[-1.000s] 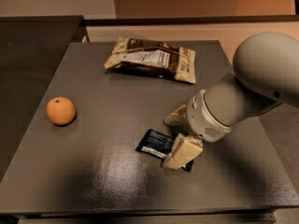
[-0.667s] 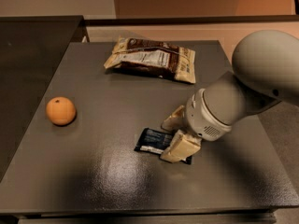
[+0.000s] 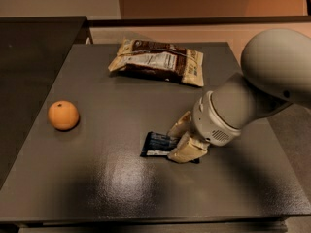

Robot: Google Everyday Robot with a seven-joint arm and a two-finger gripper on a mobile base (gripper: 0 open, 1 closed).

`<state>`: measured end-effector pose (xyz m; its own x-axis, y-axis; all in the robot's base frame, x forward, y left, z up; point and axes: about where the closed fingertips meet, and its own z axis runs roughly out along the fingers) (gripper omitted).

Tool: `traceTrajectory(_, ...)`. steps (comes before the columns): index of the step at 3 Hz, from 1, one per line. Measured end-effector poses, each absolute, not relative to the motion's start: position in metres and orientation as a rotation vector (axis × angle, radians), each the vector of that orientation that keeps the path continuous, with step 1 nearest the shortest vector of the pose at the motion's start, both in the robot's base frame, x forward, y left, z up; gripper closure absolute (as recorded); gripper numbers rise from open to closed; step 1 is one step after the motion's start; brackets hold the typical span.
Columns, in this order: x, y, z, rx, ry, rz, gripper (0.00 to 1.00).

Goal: Pick rxbar blueberry

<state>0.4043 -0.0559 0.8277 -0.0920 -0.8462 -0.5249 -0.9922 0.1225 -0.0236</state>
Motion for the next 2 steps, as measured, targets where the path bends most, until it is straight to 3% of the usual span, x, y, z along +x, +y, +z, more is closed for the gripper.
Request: traceTrajectory(2,0.419,-0.049,0.869,-1.711,2.011,0.537,1.00)
